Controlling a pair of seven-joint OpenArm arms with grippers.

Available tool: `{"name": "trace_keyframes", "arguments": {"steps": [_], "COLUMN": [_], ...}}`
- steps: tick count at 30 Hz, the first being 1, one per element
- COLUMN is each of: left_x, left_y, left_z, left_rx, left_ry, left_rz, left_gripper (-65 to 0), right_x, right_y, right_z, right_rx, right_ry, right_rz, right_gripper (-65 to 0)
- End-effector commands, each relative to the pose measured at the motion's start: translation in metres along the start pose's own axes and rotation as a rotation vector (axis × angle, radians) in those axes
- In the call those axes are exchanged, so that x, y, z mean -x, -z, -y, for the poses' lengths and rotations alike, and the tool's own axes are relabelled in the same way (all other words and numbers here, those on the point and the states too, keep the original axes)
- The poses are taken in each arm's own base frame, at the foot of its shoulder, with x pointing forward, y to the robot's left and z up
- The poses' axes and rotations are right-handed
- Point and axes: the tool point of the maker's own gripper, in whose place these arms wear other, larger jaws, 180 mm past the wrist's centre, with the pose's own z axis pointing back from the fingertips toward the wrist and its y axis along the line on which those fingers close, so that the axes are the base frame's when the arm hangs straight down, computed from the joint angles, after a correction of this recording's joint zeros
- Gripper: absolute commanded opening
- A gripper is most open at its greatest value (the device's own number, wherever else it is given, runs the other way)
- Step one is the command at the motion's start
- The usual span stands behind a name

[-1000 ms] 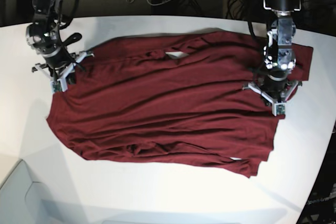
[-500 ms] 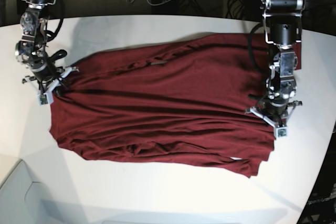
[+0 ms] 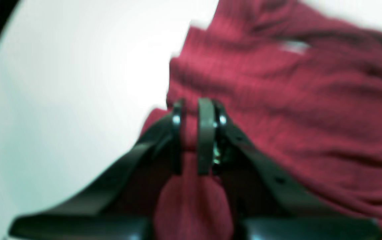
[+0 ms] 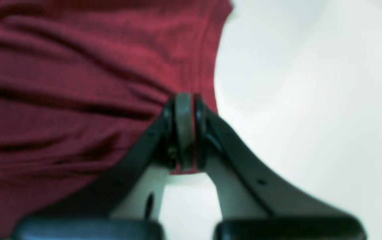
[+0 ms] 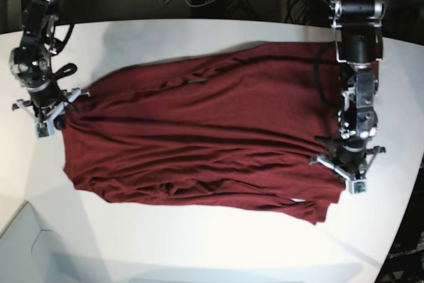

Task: Layout the t-shirt on the table in an organized manner, then fold the t-shirt properly
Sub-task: 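Regrasp the shirt's sides and drag them apart to widen it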

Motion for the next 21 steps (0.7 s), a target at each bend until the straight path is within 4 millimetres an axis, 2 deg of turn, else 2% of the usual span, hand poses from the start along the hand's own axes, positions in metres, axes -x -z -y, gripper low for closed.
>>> {"name": "trace_keyframes", "arguments": {"steps": [1, 6, 11, 13, 18, 21], "left_x": [-0.027, -0.031, -0.030, -0.035, -0.030, -0.012], "left_y": [-0.002, -0.002, 0.020, 0.030, 0.053, 0.064], "left_z": [-0.004, -0.003, 0.016, 0.019, 0.037, 0.038], "left_rx": [-0.006, -0.004, 0.016, 0.018, 0.036, 0.032], "left_ry": [0.004, 0.005, -0.047, -0.060, -0.094, -0.107], "left_rz": [0.074, 0.081, 0.028, 0.013, -0.076, -0.160], "left_gripper": [-59.0, -59.0, -59.0, -59.0, -59.0, -59.0], "right_x": [-0.024, -0.032, -0.041, -0.041, -0.042, -0.038], "right_y": [-0.002, 0.009, 0.042, 0.052, 0.058, 0.058], "right_z": [0.003, -0.003, -0.023, -0.026, -0.030, -0.034], "right_rx": [0.003, -0.017, -0.085, -0.099, -0.107, -0.111], "right_ry": [-0.007, 0.003, 0.010, 0.021, 0.038, 0.044], "right_rz": [0.075, 0.085, 0.065, 0.052, 0.028, 0.015], "right_gripper": [-65.0, -65.0, -65.0, -65.0, -65.0, -65.0]}}
